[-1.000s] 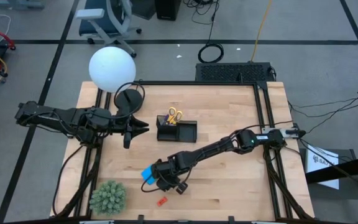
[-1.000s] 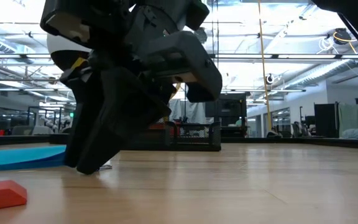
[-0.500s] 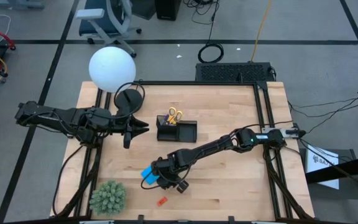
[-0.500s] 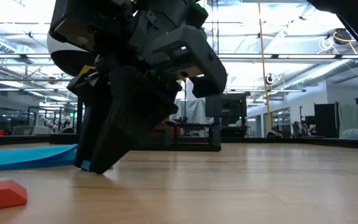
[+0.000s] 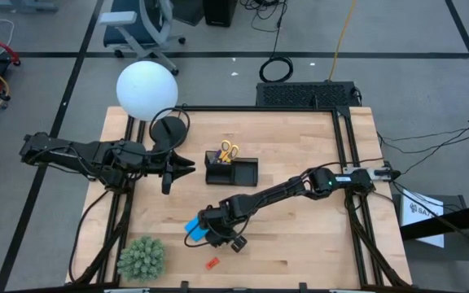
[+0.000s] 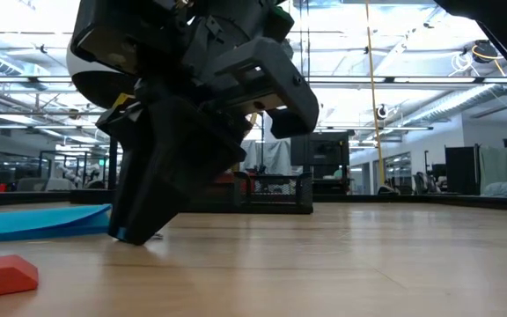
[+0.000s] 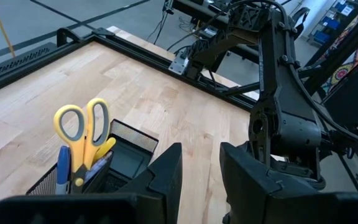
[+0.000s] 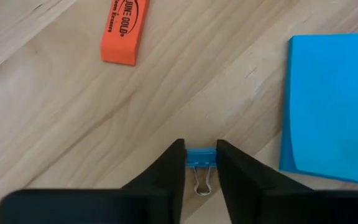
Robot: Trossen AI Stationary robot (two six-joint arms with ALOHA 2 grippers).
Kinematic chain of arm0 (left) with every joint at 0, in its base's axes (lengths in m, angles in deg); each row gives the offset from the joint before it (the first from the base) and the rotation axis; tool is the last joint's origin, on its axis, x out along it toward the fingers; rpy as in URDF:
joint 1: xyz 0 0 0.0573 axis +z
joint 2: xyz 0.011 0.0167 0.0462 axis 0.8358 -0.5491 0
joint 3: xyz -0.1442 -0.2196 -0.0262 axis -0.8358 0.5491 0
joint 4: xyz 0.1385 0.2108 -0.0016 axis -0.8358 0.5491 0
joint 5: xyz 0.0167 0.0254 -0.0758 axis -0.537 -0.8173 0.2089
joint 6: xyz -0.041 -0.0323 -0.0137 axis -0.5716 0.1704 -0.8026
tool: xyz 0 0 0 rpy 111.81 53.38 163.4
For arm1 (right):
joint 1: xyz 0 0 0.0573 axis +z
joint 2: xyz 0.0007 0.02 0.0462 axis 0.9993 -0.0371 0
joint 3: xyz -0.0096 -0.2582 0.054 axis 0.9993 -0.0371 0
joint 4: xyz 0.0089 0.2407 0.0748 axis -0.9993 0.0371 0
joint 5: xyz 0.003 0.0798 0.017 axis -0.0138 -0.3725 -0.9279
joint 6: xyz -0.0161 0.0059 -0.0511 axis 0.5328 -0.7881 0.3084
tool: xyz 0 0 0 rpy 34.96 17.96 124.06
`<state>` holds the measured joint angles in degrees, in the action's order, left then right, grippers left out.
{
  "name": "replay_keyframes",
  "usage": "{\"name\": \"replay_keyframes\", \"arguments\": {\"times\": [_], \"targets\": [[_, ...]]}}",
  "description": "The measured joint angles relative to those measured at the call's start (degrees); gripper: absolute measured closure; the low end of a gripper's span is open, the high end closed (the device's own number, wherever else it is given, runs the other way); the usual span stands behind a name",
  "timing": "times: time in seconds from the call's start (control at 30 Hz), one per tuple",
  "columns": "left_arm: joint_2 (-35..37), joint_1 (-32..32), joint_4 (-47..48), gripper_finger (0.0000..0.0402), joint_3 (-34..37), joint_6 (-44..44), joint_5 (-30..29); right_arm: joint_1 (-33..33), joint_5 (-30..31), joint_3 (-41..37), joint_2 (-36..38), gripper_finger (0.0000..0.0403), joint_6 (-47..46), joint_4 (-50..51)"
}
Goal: Pick and place office supplies into organizer
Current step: Put the blue binder clip into the black desk organizer
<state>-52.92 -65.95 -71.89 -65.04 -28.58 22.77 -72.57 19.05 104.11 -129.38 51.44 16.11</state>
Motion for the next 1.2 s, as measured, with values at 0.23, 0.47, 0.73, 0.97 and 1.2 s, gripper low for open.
{"name": "replay_keyframes", "arguments": {"times": [0.23, 0.47, 0.73, 0.97, 1.2], "targets": [[0.0, 0.0, 0.0, 0.0286, 0.0, 0.0, 0.0, -0.5, 0.1, 0.0, 0.0, 0.0366, 0.0, -0.5], [0.0, 0.0, 0.0, 0.0286, 0.0, 0.0, 0.0, -1.0, -0.2, 0.0, -0.1, 0.0344, -0.2, -0.5], [0.0, 0.0, 0.0, 0.0286, 0.0, 0.0, 0.0, -1.6, -0.5, 0.0, -0.1, 0.0365, -4.4, -0.5], [0.0, 0.0, 0.0, 0.0286, 0.0, 0.0, 0.0, -1.7, -0.2, 0.0, 0.1, 0.0355, -6.4, -0.3], [0.0, 0.0, 0.0, 0.0286, 0.0, 0.0, 0.0, -2.3, 1.3, -0.2, 1.6, 0.036, -7.2, 1.6]]}}
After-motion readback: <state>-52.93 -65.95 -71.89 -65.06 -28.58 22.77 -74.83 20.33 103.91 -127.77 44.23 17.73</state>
